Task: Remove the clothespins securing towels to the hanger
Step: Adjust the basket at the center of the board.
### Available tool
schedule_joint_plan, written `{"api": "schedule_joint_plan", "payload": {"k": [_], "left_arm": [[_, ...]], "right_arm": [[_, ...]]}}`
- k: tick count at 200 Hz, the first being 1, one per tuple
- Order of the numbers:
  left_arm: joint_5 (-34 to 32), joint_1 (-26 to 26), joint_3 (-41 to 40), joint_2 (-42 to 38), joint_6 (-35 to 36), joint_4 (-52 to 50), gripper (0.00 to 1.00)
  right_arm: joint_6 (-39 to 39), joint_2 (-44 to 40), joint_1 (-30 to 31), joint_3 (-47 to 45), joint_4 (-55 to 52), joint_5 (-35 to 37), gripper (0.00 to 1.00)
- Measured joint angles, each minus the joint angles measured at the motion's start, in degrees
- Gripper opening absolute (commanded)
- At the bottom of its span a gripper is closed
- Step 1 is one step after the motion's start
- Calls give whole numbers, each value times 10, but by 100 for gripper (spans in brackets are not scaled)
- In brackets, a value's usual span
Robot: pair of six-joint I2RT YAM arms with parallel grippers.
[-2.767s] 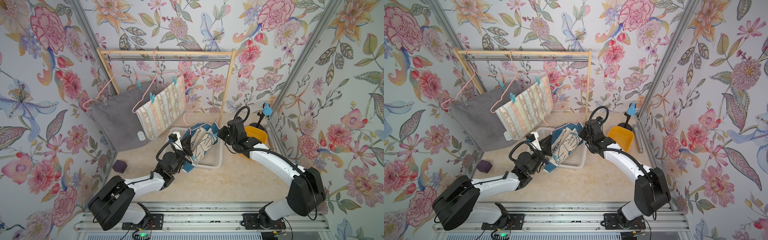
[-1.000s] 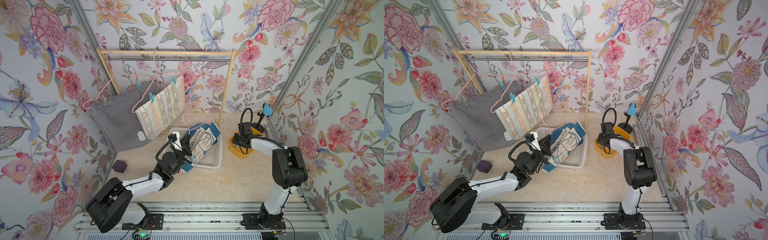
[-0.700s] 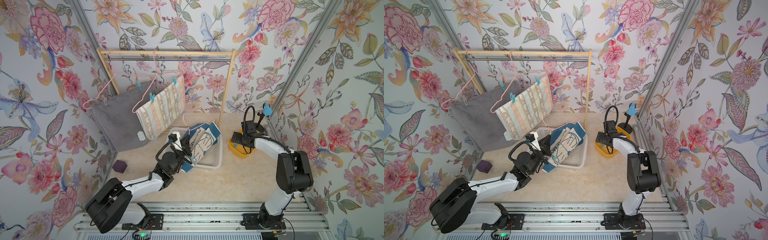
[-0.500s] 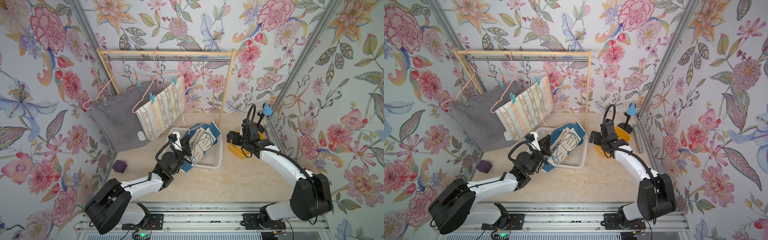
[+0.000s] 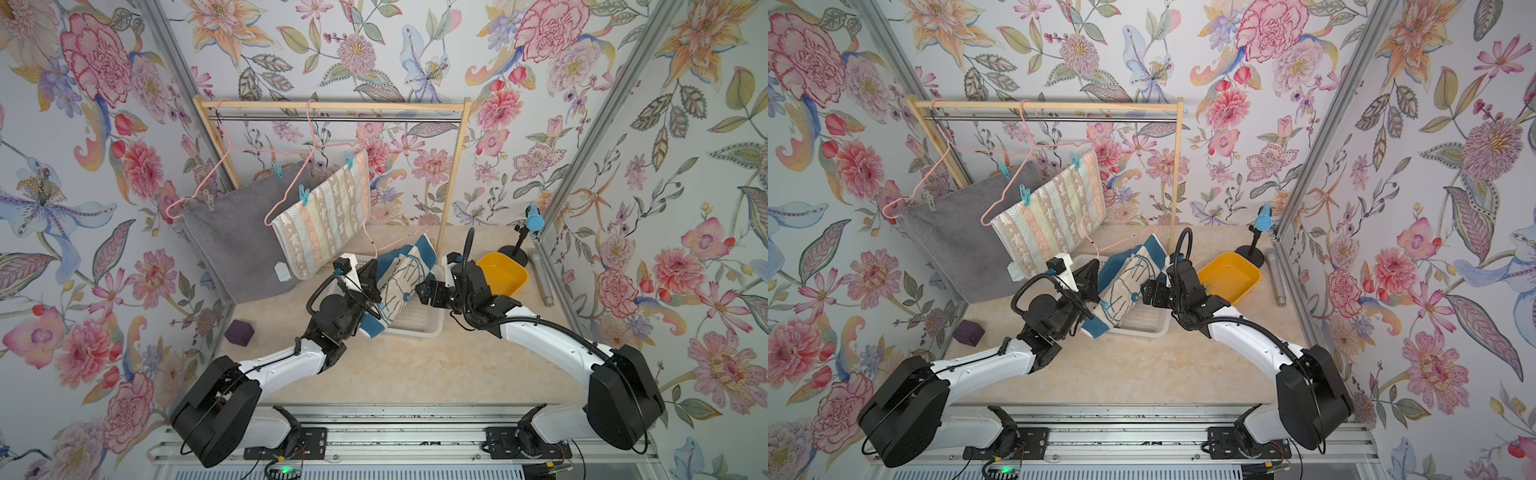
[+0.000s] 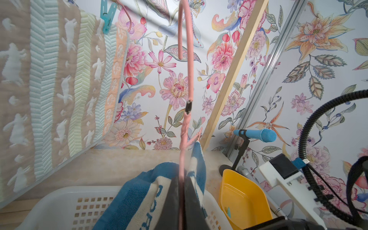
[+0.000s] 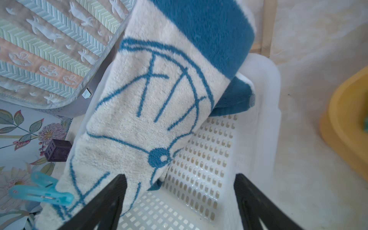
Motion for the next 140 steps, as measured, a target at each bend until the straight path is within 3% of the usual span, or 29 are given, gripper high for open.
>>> {"api": "schedule_joint_plan", "payload": {"k": [44,80,113,140], "left_arm": [[143,116,73,-5,19,-54,0],[327,199,125,53,13,-29,0],[458,223,130,107,8,-20,0],[505,223,130,102,24,-30,0]], "right_arm": [[9,57,27,16,27,-22,86],[7,80,49,32,29,-20,85],[-4,110,41,50,13,-2,84],[-12,112,25,50,3,12,83]]}}
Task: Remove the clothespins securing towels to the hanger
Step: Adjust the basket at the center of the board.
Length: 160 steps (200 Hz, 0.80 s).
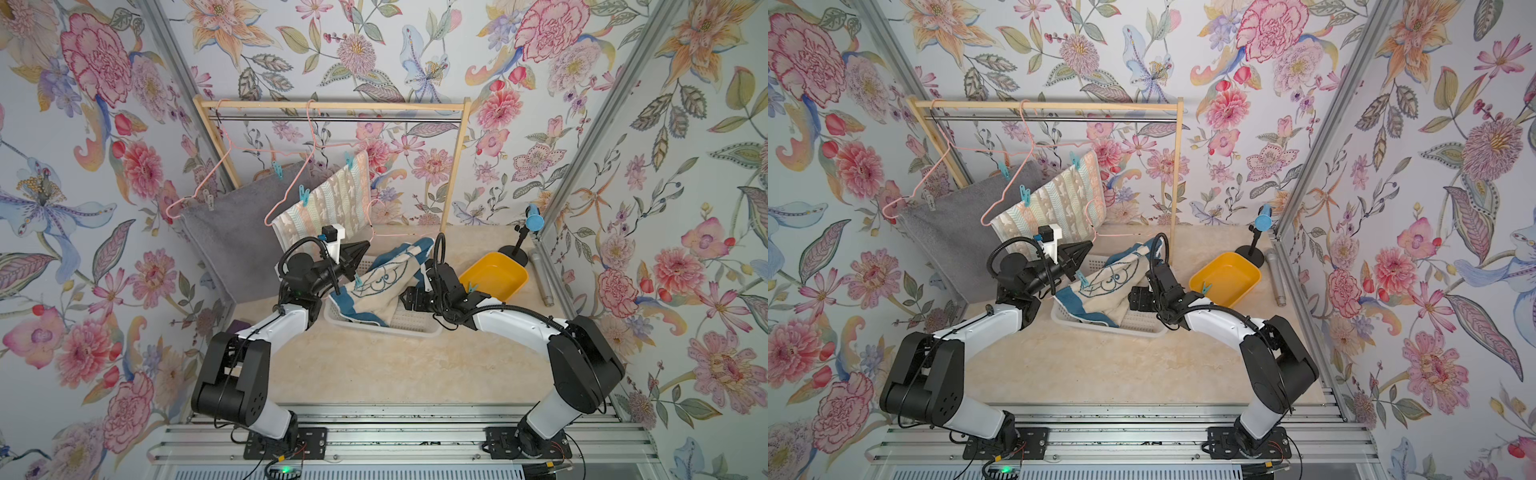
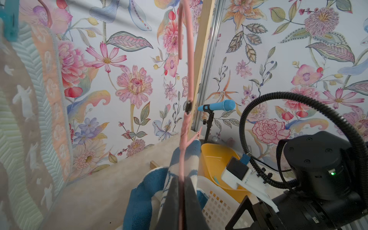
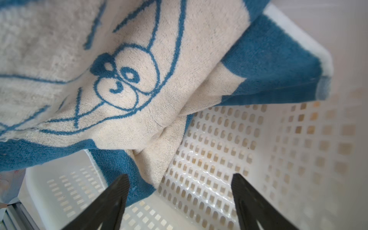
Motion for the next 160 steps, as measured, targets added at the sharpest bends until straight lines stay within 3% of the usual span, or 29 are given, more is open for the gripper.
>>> {"api": "schedule_joint_plan", "payload": {"k": [97,141,160], "left_arm": [[-6,12,0,-27,50,-53,0],[-19,15,0,-47,55,-66,0],[-21,15,0,-53,55,-71,0]], "right_arm": [[-31,-89,-3,-4,-87,98,77],[-31,-77,-31,-9,-128,114,73],[-34,-45,-35,-5,-143,111,64]]}}
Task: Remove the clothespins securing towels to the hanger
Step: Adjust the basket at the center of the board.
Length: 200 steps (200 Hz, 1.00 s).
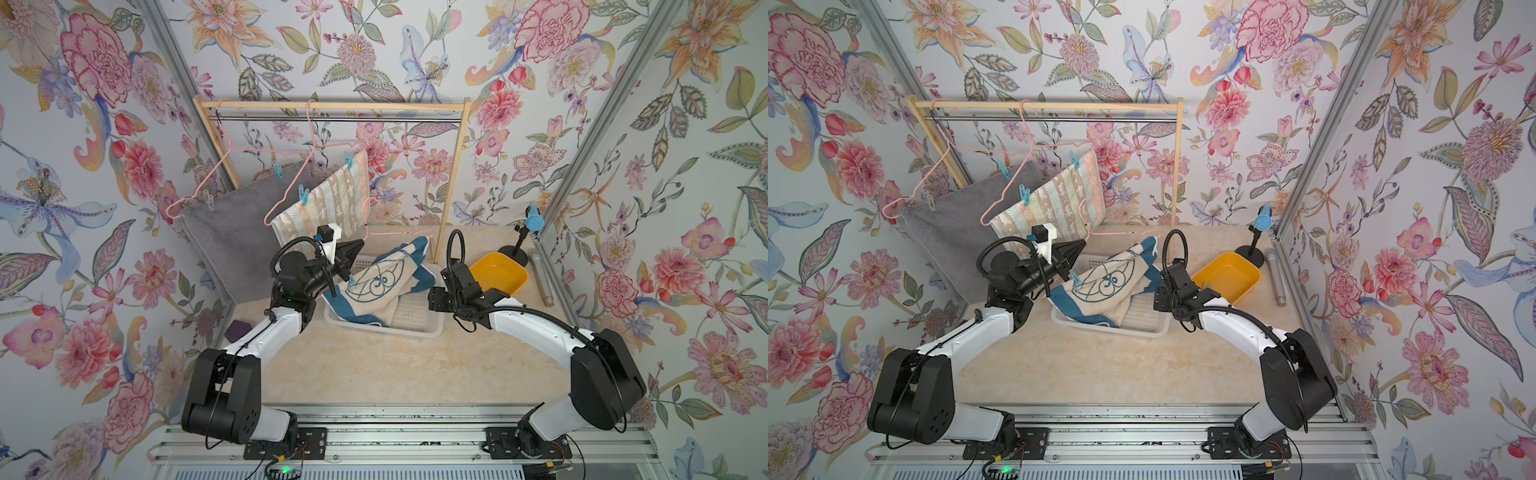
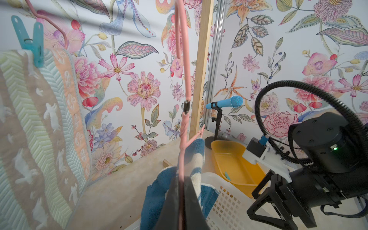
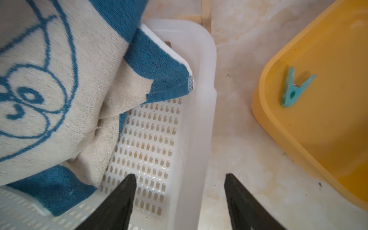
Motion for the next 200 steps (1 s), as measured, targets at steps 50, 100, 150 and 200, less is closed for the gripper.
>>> {"api": "schedule_joint_plan", "payload": {"k": [50,100,150,200], "left_arm": [[-15,0,0,-10,0,-14,0],[-43,0,-2,-30,0,-29,0],[-72,0,-12,-44,0,-50,0],[-99,0,-29,-52,-6,-54,0]], "right_arm": [[-52,84,-2,52,-40,-23,49],[-160,121,-9,139,-72,-34,33],[-257,192,-40,214,-70,-79,28],[-346,250,-42,293,-82,-88,29]]}}
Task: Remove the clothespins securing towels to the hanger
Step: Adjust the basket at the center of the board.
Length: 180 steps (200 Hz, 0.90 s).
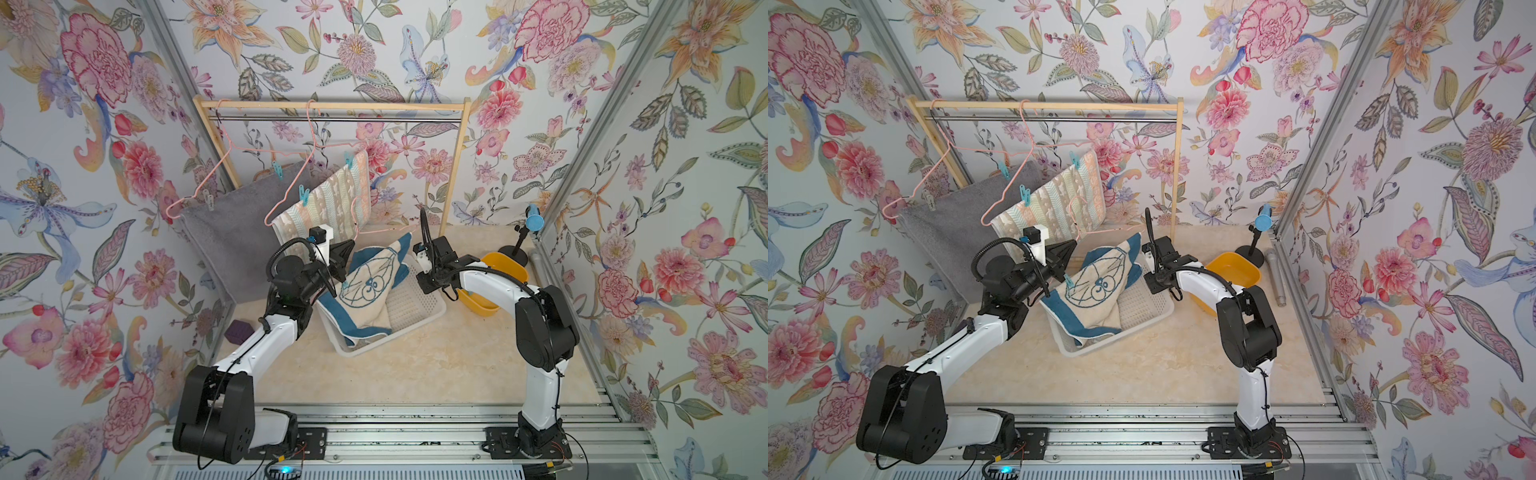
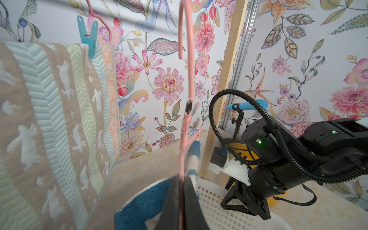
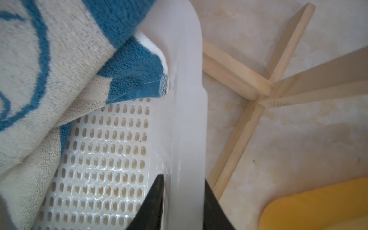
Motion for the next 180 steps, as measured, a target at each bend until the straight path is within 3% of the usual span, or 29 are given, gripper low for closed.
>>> {"api": "schedule_joint_plan", "payload": {"k": [110,130,144,159,180], "left_arm": [[-65,0,-24,-43,-16,-21,0],[-77,0,-35,-52,-21,-21,0],[-82,0,-43,-56,-25,-22,0],[-92,0,-50,-59,-25,-24,0],[-98,0,-61,-66,-27,-26,0]], "right_arm": [[-171,141,18,247,-28,20,27],[-187,141,18,275,-35,22,40],[-189,141,15,287,-26,29,62],[-180,137,11,285,-13,29,78],[-153,114,6,241,8,28,83]]}}
